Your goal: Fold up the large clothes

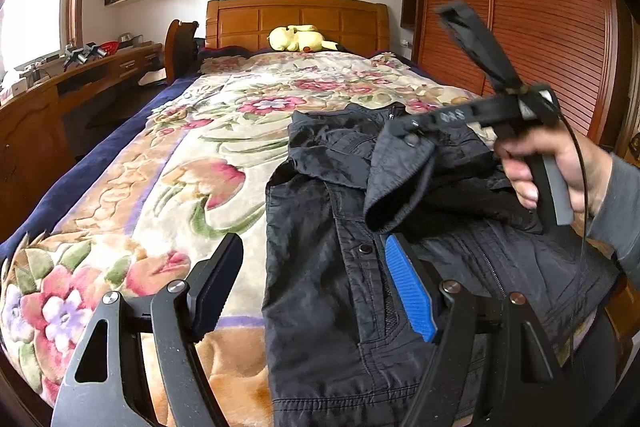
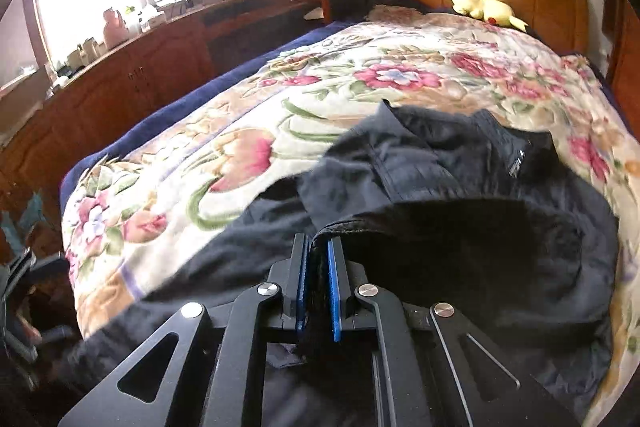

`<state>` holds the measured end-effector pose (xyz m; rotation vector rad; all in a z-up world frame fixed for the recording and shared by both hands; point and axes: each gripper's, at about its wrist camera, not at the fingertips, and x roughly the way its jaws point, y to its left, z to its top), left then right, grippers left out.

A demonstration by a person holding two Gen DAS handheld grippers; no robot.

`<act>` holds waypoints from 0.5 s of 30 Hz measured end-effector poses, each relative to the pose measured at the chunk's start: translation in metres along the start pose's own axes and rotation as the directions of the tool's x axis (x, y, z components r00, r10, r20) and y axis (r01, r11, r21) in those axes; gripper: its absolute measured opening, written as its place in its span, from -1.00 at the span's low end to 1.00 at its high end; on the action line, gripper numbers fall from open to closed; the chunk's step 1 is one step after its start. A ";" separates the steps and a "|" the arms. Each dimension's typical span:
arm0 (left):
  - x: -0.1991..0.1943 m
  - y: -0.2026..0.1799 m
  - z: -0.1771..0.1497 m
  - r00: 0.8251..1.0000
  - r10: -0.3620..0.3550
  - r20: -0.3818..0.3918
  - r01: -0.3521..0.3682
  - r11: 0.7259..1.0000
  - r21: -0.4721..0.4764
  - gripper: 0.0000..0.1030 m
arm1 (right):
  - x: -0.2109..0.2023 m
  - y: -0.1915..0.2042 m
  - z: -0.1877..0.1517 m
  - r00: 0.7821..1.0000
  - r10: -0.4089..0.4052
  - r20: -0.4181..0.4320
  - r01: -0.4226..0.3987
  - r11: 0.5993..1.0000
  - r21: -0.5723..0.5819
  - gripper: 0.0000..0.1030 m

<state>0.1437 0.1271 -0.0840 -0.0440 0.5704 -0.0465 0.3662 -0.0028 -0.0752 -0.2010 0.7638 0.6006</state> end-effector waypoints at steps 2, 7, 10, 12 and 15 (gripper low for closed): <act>0.000 0.001 0.000 1.000 0.004 -0.001 -0.004 1.000 0.003 0.45 | 0.007 0.013 0.008 1.000 -0.012 -0.010 0.012 0.999 -0.043 -0.84; 0.001 0.000 0.000 1.000 0.004 -0.002 -0.004 1.000 0.003 0.45 | 0.028 0.019 0.023 0.998 -0.040 -0.052 0.039 0.999 -0.033 -0.65; 0.002 -0.001 0.001 1.000 0.003 -0.002 -0.003 1.000 0.006 0.45 | 0.032 0.020 0.028 0.999 -0.030 -0.042 0.029 1.000 -0.012 -0.26; 0.004 -0.002 0.000 1.000 0.008 -0.009 -0.008 1.000 0.012 0.45 | 0.031 0.017 0.023 0.999 -0.022 -0.028 0.022 1.000 -0.006 -0.19; 0.007 -0.004 -0.001 1.000 0.012 -0.017 -0.012 1.000 0.021 0.45 | 0.021 0.014 0.013 0.998 -0.056 -0.020 0.056 0.998 -0.016 -0.19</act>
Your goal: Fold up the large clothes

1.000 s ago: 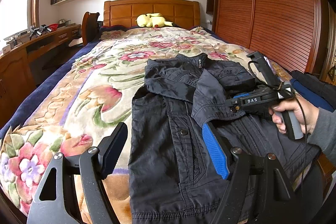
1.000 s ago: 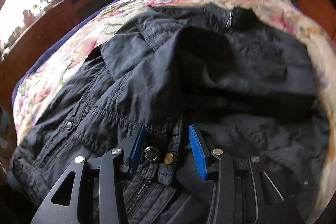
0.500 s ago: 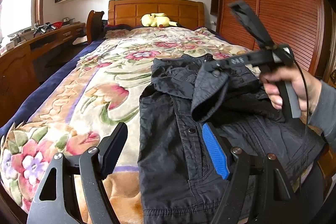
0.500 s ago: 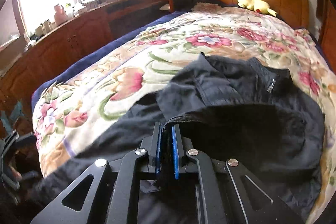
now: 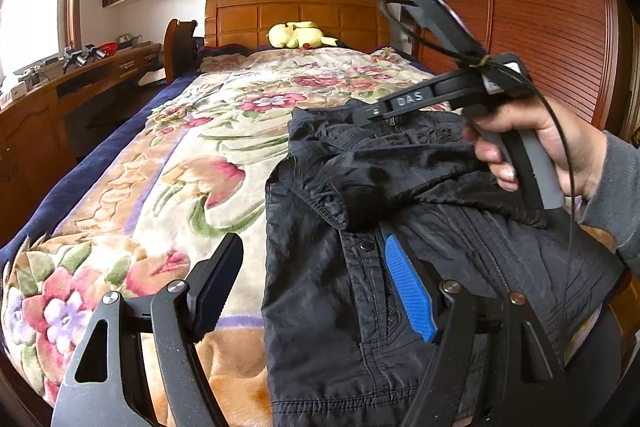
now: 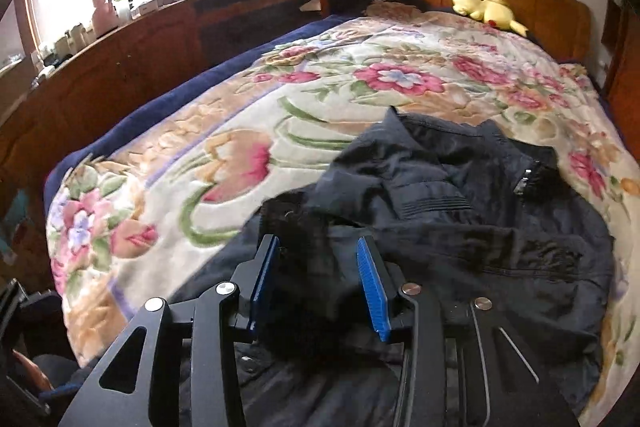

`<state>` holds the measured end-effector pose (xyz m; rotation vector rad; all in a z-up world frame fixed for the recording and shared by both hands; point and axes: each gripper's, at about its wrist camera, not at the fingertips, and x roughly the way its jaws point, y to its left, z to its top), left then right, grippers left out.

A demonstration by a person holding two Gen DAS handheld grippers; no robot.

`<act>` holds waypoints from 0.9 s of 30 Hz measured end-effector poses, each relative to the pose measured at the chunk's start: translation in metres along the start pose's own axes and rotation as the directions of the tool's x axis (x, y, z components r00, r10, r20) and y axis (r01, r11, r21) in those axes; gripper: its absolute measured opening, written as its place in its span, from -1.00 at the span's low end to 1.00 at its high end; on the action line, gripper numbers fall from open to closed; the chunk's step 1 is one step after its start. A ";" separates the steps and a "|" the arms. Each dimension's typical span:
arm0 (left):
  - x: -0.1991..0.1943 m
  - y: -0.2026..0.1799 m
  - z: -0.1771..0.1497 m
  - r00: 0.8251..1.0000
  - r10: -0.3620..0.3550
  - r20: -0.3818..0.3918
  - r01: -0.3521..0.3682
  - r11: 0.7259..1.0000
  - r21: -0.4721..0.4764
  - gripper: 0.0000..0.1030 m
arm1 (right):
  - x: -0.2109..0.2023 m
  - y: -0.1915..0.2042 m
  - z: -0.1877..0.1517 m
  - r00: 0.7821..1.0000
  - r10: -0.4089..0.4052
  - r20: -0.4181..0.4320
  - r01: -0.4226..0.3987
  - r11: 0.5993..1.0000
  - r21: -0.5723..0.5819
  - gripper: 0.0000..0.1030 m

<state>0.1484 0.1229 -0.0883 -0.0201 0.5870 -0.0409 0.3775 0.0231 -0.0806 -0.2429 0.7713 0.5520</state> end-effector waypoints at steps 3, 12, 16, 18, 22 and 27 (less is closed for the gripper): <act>0.002 0.000 0.000 1.000 0.002 -0.007 -0.002 1.000 -0.001 0.45 | -0.007 -0.008 -0.016 1.000 -0.021 0.010 0.021 1.000 0.002 -0.19; 0.012 -0.015 0.001 1.000 -0.001 -0.023 0.002 1.000 0.019 0.45 | -0.026 -0.041 -0.095 0.992 -0.121 -0.017 0.122 0.992 0.037 -0.19; 0.020 -0.026 0.001 0.999 -0.001 -0.041 0.002 0.999 0.033 0.45 | -0.039 -0.056 -0.127 0.985 -0.170 -0.020 0.171 0.983 0.062 -0.19; 0.025 -0.033 0.002 0.999 -0.004 -0.048 0.005 0.999 0.036 0.45 | -0.046 -0.060 -0.139 0.982 -0.186 -0.016 0.187 0.980 0.070 -0.19; 0.035 -0.049 0.006 0.998 -0.015 -0.059 0.017 0.999 0.036 0.45 | -0.061 -0.064 -0.158 0.976 -0.218 -0.006 0.217 0.971 0.099 -0.18; 0.048 -0.071 0.010 0.997 -0.025 -0.070 0.029 0.998 0.051 0.45 | -0.077 -0.067 -0.176 0.972 -0.233 0.017 0.229 0.965 0.131 0.10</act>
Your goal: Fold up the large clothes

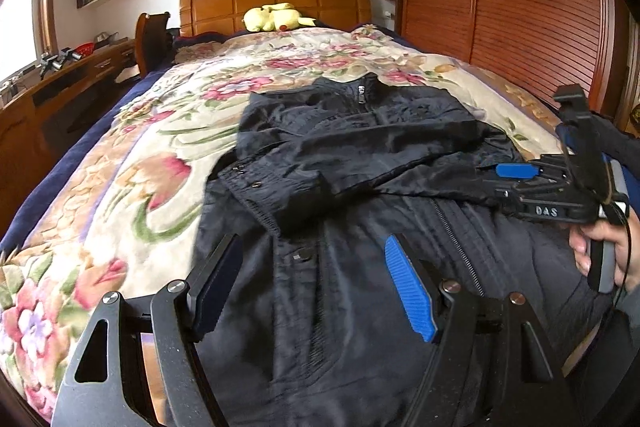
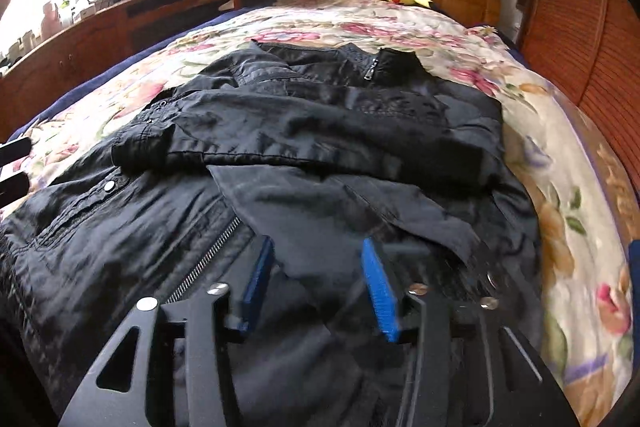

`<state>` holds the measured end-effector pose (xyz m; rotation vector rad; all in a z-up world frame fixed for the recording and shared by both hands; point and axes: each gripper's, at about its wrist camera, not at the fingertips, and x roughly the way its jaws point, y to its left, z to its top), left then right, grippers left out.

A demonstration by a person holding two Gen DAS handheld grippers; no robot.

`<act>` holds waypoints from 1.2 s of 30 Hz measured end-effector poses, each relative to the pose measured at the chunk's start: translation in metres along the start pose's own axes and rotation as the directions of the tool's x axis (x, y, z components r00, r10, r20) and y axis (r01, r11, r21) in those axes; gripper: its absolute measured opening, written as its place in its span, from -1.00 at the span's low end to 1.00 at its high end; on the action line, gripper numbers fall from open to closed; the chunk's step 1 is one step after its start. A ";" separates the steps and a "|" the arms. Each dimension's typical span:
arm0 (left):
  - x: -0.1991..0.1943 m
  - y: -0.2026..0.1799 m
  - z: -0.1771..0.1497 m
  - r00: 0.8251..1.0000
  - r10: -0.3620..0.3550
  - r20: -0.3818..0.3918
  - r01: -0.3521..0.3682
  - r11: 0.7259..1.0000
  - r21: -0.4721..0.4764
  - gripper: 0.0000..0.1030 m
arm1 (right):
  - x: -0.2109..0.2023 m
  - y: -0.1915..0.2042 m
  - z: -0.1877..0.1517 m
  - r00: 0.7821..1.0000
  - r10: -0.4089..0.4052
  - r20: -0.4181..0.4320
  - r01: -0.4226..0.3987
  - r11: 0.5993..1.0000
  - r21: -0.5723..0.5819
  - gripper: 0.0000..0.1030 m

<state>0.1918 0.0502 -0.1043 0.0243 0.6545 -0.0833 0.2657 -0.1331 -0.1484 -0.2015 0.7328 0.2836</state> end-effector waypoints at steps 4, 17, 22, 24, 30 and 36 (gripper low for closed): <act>0.015 -0.011 0.003 0.999 0.027 -0.023 -0.026 0.999 0.022 0.45 | -0.006 -0.012 -0.009 1.000 0.005 0.015 -0.006 0.999 0.038 0.25; 0.052 0.005 0.016 0.992 0.017 -0.128 -0.027 0.997 -0.077 0.45 | -0.013 -0.031 -0.024 0.999 0.033 0.028 -0.035 0.997 0.072 0.25; 0.067 0.021 0.022 0.987 0.051 -0.152 -0.066 0.993 -0.098 0.45 | -0.009 -0.032 -0.024 0.999 0.034 0.021 -0.035 0.996 0.080 0.25; 0.075 0.029 0.024 0.985 0.052 -0.167 -0.071 0.991 -0.112 0.45 | -0.006 -0.033 -0.024 0.999 0.036 0.013 -0.037 0.996 0.083 0.25; 0.091 0.044 0.032 0.981 0.008 -0.194 -0.040 0.986 -0.162 0.35 | -0.003 -0.033 -0.023 0.999 0.033 0.009 -0.034 0.996 0.086 0.25; 0.103 0.046 0.037 0.973 -0.040 -0.227 -0.002 0.984 -0.179 0.01 | 0.003 -0.033 -0.021 0.999 0.037 0.001 -0.037 0.996 0.083 0.25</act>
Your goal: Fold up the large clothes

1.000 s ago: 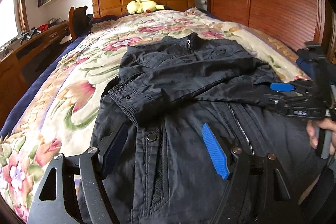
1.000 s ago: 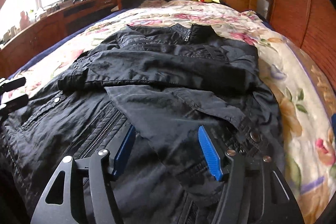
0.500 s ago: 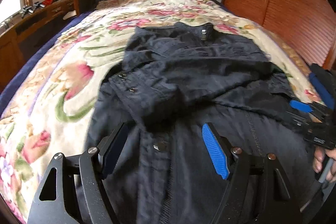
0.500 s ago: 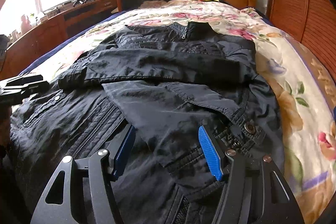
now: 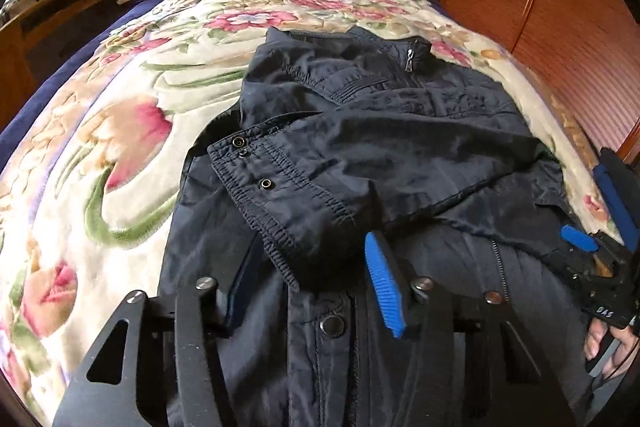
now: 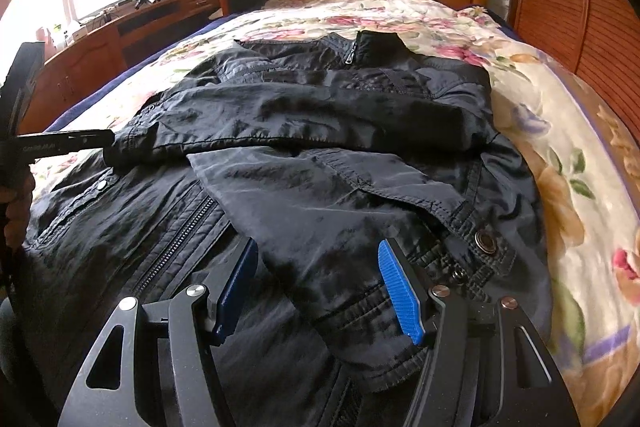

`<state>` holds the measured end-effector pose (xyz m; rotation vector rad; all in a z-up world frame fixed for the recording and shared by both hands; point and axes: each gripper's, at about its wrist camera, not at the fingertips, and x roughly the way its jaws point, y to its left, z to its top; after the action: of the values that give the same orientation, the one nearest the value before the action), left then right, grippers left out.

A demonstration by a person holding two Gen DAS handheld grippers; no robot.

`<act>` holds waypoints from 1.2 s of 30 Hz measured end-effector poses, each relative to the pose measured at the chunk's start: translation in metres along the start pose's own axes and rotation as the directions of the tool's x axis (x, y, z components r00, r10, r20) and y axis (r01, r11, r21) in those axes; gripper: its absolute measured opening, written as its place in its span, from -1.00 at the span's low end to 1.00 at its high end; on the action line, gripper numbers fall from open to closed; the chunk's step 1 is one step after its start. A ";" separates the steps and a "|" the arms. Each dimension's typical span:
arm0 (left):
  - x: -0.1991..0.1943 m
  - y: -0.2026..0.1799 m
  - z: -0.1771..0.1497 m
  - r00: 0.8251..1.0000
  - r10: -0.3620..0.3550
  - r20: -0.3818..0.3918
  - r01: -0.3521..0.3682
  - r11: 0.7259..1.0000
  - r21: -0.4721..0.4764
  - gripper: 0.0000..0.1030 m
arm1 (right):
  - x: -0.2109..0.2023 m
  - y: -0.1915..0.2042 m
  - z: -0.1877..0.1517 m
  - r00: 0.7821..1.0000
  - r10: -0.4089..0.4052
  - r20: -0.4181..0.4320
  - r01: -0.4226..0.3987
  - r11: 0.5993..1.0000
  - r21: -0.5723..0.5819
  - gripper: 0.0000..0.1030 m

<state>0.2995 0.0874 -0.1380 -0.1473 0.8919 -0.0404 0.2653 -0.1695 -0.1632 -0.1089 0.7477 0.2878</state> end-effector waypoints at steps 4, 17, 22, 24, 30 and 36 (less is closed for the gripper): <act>0.015 0.000 0.001 0.998 0.009 -0.056 -0.009 1.000 0.007 -0.12 | 0.002 0.002 0.000 1.000 -0.004 -0.002 0.004 1.000 -0.008 0.25; -0.047 -0.026 -0.005 0.997 -0.043 0.059 0.035 0.992 0.124 -0.82 | -0.010 0.003 -0.001 0.999 -0.003 0.036 0.004 1.000 -0.015 0.25; -0.072 -0.029 -0.015 0.997 -0.036 0.067 0.027 0.992 0.126 -0.81 | -0.014 0.000 -0.001 0.999 -0.015 0.048 0.015 1.000 -0.005 0.25; -0.076 -0.025 -0.018 0.997 -0.034 0.070 0.026 0.993 0.116 -0.72 | -0.015 0.001 -0.001 0.998 -0.019 0.052 0.019 1.000 -0.008 0.25; -0.099 -0.013 -0.035 0.992 -0.011 0.127 -0.007 0.990 0.142 -0.32 | -0.014 0.002 -0.001 0.998 -0.024 0.050 0.024 1.000 -0.012 0.25; -0.115 0.002 -0.058 0.990 0.032 0.139 -0.051 0.989 0.139 0.29 | -0.018 0.001 0.002 0.998 -0.030 0.062 0.031 0.999 -0.007 0.25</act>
<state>0.1825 0.0941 -0.0853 0.0024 0.7519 -0.0544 0.2539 -0.1725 -0.1499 -0.1187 0.6830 0.2640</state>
